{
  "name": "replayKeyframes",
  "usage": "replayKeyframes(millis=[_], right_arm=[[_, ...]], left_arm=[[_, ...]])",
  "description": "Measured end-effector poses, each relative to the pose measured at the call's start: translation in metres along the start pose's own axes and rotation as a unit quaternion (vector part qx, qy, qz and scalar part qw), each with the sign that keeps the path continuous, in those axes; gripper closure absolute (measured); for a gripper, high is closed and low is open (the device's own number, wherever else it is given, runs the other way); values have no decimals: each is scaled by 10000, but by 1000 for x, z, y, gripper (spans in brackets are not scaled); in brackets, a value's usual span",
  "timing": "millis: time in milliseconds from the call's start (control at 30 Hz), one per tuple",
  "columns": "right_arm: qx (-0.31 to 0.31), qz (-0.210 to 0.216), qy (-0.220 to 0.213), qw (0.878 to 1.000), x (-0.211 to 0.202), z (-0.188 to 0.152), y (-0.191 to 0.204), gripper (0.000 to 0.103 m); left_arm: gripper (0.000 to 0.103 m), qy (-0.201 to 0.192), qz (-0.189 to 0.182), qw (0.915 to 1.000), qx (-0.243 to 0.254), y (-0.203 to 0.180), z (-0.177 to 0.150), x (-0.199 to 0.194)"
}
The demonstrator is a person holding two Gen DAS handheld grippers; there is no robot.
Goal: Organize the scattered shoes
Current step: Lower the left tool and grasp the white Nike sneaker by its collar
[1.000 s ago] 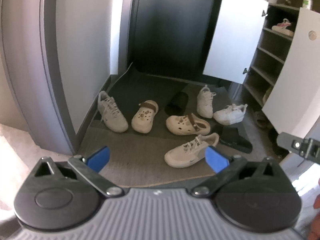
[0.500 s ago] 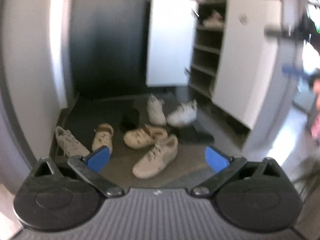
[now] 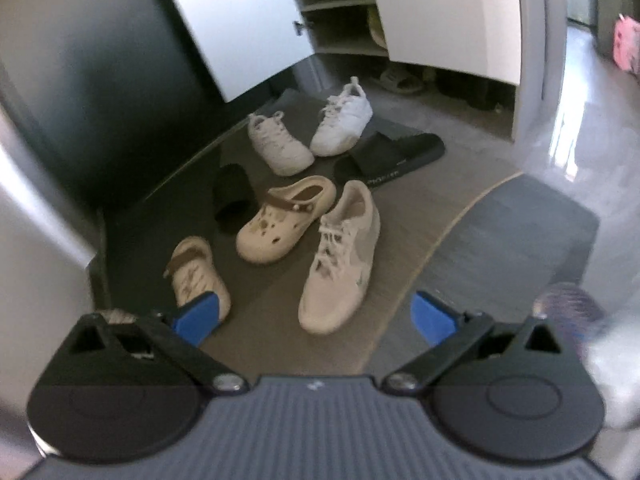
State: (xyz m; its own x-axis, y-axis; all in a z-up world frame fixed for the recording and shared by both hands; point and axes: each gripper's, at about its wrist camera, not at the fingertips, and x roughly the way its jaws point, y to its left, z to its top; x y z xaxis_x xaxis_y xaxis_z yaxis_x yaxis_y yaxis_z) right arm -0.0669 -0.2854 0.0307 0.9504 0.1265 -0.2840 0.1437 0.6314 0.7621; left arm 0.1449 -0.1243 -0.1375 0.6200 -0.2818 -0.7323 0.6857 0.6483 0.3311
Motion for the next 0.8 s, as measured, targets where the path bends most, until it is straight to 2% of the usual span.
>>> replayKeyframes(millis=[67, 133, 167, 267, 333, 400, 467, 600, 700, 767, 800], right_arm=[[-55, -165, 202, 9996, 13, -8, 2, 0], [-274, -336, 469, 9980, 37, -14, 8, 0], [-418, -386, 617, 9965, 49, -16, 12, 0], [-636, -387, 1172, 9903, 85, -20, 14, 0], [-577, -413, 1567, 9851, 107, -22, 7, 0], [-402, -619, 1744, 9819, 120, -19, -3, 0], [-339, -748, 1679, 9824, 125, -16, -6, 0], [-153, -880, 1173, 9891, 126, -8, -9, 0], [-121, -972, 1178, 9882, 128, -7, -10, 0], [-134, -1080, 1164, 9872, 129, -7, -10, 0], [-140, -1135, 1151, 9867, 129, -7, -9, 0]], left_arm=[[0, -31, -33, 9999, 94, 1, 0, 37], [0, 80, -189, 9997, 157, 4, 0, 93], [0, 205, -321, 9989, 260, 4, 0, 125], [0, 407, -606, 9947, 718, -3, -2, 175], [0, 386, -675, 9914, 1053, -12, -4, 209], [0, 548, -816, 9889, 1112, -19, -1, 245], [0, 588, -905, 9880, 1109, -23, 4, 269], [0, 630, -1026, 9870, 1068, -33, 14, 308], [0, 690, -1424, 9846, 748, -32, 17, 337], [0, 869, -1470, 9836, 584, -33, 16, 353], [3, 1078, -1408, 9824, 581, -37, 14, 365]])
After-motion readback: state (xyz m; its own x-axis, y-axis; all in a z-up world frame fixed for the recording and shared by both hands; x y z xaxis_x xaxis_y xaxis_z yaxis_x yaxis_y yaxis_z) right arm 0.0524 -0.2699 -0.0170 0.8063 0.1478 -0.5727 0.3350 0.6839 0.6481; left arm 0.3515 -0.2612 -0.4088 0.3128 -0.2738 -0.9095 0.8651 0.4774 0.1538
